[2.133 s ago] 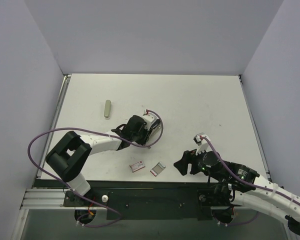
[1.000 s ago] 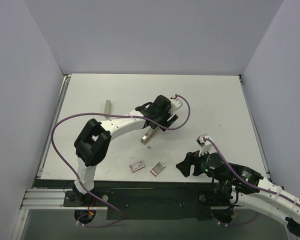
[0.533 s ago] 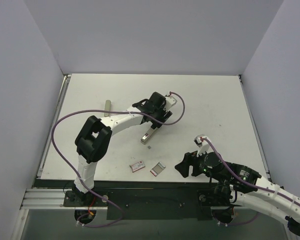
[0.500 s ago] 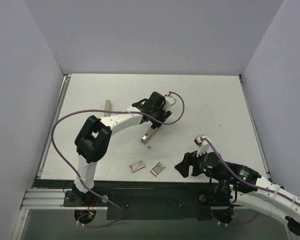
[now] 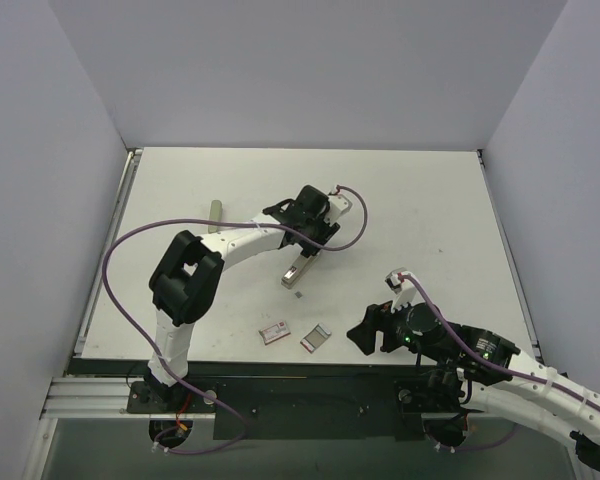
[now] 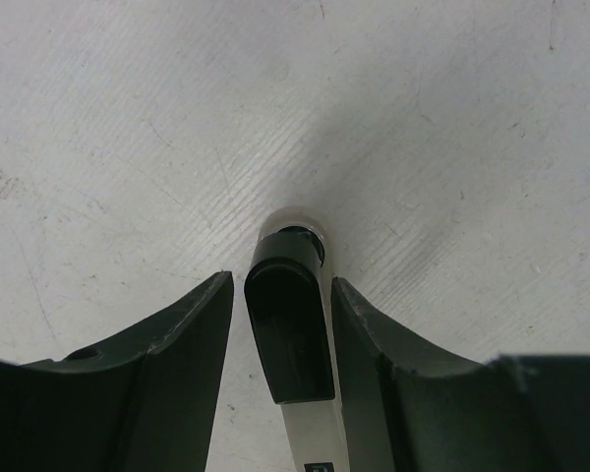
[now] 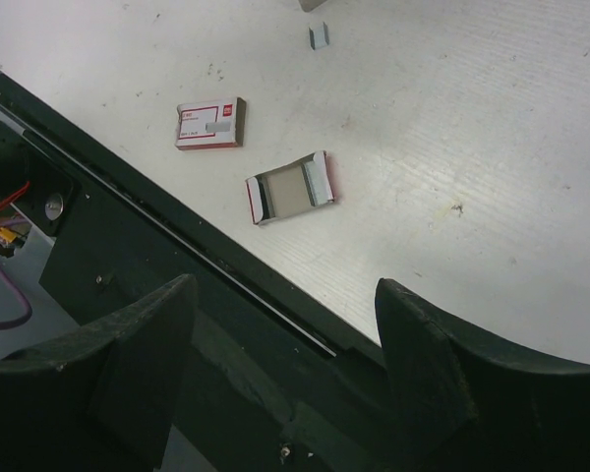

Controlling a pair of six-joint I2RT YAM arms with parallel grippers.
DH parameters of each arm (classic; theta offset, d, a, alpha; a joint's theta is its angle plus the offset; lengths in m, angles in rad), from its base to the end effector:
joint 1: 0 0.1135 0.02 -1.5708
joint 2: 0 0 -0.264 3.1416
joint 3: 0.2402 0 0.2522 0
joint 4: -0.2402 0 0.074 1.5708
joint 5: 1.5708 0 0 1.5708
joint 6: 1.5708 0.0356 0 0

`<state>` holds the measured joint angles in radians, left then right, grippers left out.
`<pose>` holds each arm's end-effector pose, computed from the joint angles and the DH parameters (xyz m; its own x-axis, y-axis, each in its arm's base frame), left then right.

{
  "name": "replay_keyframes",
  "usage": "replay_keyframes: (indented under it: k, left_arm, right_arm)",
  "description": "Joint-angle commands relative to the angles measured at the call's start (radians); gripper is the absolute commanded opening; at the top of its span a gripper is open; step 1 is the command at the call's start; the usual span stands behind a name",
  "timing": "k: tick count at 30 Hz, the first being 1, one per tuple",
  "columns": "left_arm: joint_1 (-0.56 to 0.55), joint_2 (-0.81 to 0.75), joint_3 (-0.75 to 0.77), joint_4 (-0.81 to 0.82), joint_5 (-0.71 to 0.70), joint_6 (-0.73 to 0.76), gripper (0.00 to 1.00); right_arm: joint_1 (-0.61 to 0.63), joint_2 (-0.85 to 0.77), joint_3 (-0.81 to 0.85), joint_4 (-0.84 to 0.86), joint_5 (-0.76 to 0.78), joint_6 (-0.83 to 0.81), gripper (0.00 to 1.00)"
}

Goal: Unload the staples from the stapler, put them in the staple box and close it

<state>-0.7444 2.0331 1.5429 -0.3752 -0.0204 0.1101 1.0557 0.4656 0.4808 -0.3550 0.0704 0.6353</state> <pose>0.3338 -0.3065 0.2040 -0.4832 0.5945 -0.6427 0.7252 0.6831 0.0867 0.0669 0.1131 0.2592 -0.6279 0.0924 -0.7728 -0.5750 0.6141 0.5406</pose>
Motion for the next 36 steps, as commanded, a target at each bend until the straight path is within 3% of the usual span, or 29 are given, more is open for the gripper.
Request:
replay_keyframes:
  k: [1,7,11,14,26,36]
  left_arm:
    - [0.004,-0.004,-0.012,0.018,0.020,-0.012,0.54]
    - [0.004,-0.002,-0.020,0.021,0.045,-0.016,0.45]
    - [0.005,-0.007,-0.020,0.022,0.039,-0.018,0.25]
    - [0.004,-0.024,-0.038,0.036,0.040,-0.021,0.00]
    - [0.005,-0.258,-0.153,0.150,0.122,-0.036,0.00]
    - [0.007,-0.560,-0.213,0.194,0.269,-0.194,0.00]
  right_arm:
    - [0.007,0.016,0.007,0.031,-0.007,0.012,0.68]
    - [0.006,0.021,0.007,0.037,-0.011,0.014,0.68]
    - [0.007,0.024,0.005,0.040,-0.008,0.015,0.67]
    - [0.009,0.025,0.007,0.041,-0.006,0.012,0.67]
    - [0.006,0.021,0.107,-0.036,0.054,-0.049,0.67]
    - [0.007,0.050,0.274,-0.085,0.078,-0.157,0.67]
